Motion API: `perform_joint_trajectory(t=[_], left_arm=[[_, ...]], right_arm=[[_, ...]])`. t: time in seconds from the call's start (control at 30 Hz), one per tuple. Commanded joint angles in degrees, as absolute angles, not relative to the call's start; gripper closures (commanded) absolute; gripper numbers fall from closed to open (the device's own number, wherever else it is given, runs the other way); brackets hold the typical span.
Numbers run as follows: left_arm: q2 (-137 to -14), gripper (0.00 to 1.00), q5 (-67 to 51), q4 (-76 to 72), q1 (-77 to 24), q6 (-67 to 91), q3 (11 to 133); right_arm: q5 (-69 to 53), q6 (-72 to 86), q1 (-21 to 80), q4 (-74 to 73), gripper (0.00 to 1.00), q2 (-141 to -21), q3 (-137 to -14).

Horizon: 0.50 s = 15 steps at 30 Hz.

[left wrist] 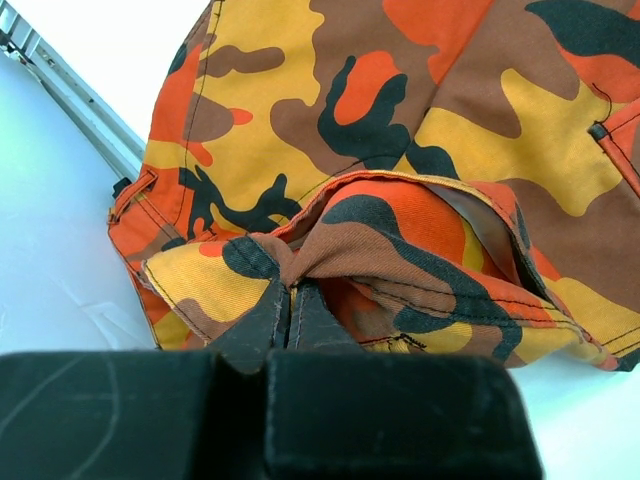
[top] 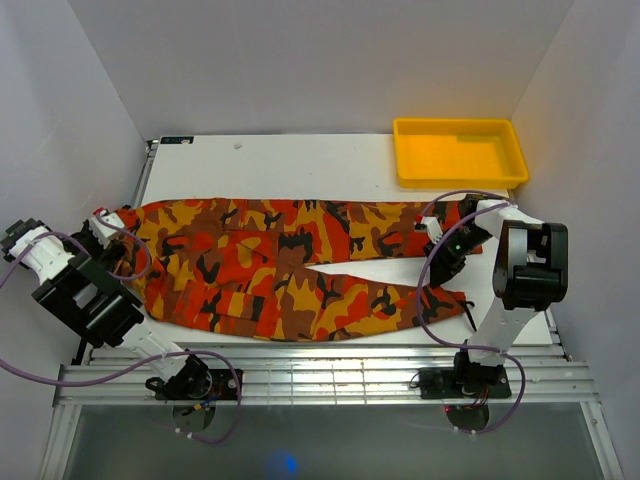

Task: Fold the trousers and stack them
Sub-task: Fold the trousers

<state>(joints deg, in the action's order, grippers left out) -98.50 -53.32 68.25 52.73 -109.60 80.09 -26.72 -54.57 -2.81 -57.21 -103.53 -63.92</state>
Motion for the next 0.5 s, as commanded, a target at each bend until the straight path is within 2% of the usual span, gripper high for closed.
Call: perform_joint_trajectory(t=[0.0, 0.03, 0.3, 0.47], left_arm=[[-95.62, 1.0, -54.14, 67.94, 52.65, -110.48, 79.72], [-95.62, 1.0, -53.97, 67.85, 52.65, -110.04, 79.8], [-94.92, 1.0, -50.98, 66.1, 53.17, -103.11, 82.25], [-97.99, 1.0, -50.27, 65.92, 55.1, -96.34, 89.46]], right_arm=[[-27.42, -55.28, -2.64, -59.32, 0.69, -103.1, -64.07], [-27.51, -55.54, -2.64, -59.76, 0.92, -102.66, -64.25], [-31.29, -64.49, -11.06, -71.6, 0.92, -90.9, -73.28], [-34.8, -72.23, -25.19, -74.97, 0.92, -85.44, -81.99]])
